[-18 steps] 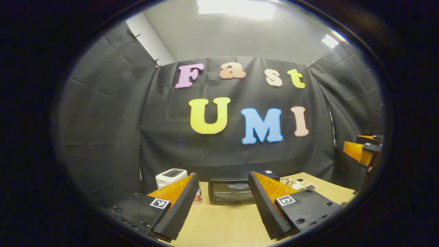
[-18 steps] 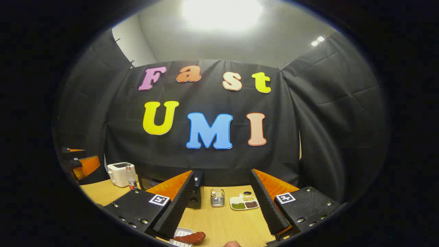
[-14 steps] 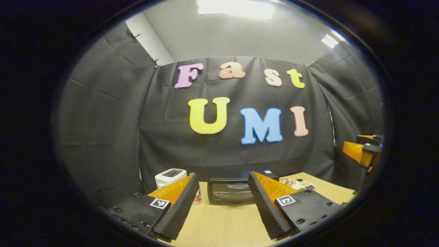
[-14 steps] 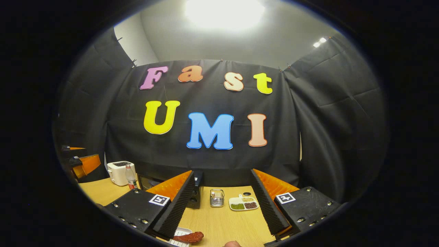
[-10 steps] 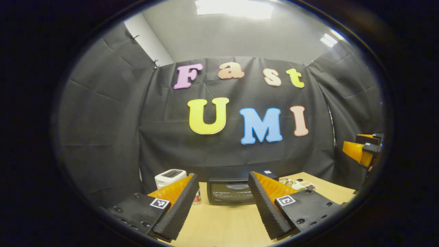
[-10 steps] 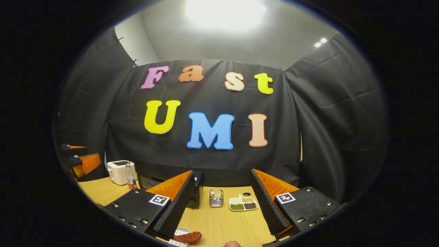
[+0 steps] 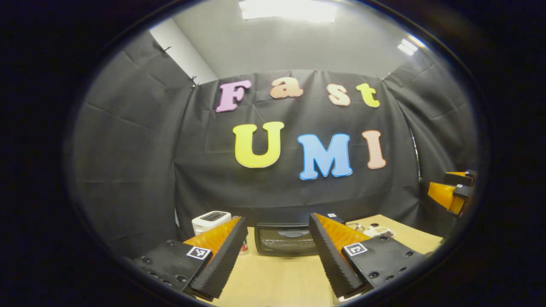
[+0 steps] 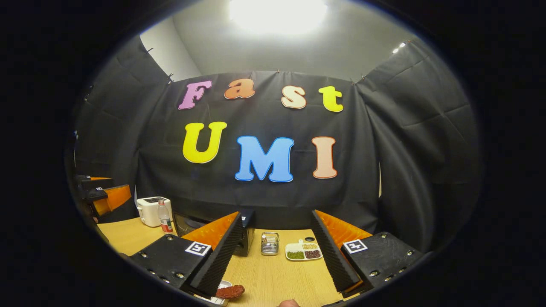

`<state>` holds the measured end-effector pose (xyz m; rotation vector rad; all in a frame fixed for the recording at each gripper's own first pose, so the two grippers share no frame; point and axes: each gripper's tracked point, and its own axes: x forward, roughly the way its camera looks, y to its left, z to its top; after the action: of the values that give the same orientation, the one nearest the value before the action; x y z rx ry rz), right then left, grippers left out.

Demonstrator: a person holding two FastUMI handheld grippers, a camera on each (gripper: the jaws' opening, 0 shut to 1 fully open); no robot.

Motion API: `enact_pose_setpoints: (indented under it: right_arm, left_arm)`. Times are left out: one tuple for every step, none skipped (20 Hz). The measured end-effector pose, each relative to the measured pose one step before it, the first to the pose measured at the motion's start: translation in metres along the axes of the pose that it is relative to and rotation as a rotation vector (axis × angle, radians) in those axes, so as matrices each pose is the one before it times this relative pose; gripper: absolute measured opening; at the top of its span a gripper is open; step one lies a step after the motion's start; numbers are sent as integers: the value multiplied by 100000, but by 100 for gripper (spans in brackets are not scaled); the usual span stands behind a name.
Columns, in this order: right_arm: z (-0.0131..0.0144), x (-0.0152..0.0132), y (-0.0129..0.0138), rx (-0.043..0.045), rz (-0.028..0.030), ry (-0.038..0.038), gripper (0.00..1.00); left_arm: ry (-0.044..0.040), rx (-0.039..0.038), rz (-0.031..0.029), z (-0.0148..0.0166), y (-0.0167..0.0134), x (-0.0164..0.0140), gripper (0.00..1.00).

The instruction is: Open the electric oven with the left hand, put the food in, and close the electric oven.

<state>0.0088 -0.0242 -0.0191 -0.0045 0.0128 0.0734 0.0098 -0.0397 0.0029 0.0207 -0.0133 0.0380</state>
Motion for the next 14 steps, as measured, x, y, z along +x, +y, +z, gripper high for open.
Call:
enact_pose_setpoints:
  right_arm:
    - [-324,-13,-188,41,351,281,97]
    - [-428,-7,-193,-64,286,896,97]
    - [-406,17,-123,58,244,912,97]
    - [-115,7,-47,206,247,540,97]
    - [-139,-74,-37,213,16,304,97]
    - [-50,95,-32,175,34,198,97]
    - [-124,202,-38,88,-109,172,97]
    - [-187,256,-18,-99,-357,295,97]
    - [-263,315,-78,-133,-955,402,97]
    - [-127,293,-101,40,-1505,381,97]
    - [-154,175,-48,457,-1567,999,97]
    - [-49,148,112,633,-1059,510,97]
    - [198,163,95,189,-1012,-578,97]
    - [152,305,8,-566,-1326,-358,97]
  left_arm:
    - [110,-239,274,-33,-326,389,100]
    - [-212,-356,18,-60,-220,159,100]
    - [-382,-258,104,94,-112,505,100]
    - [-199,-116,-237,-38,-59,622,100]
    - [-45,303,-260,-55,-150,764,100]
    - [-47,632,-263,-180,-34,795,100]
    - [-50,625,-578,-28,-50,999,100]
    - [-175,436,-730,-263,-114,1100,100]
    - [2,181,-1069,-255,-195,1096,100]
    - [-11,-101,-1014,-345,-79,1157,100]
    - [704,-256,-927,-311,-43,1151,100]
    - [562,-560,-1301,-543,-76,1346,100]
    - [-253,-683,-1166,-34,-170,1292,100]
    - [-61,-510,-944,-184,123,1389,100]
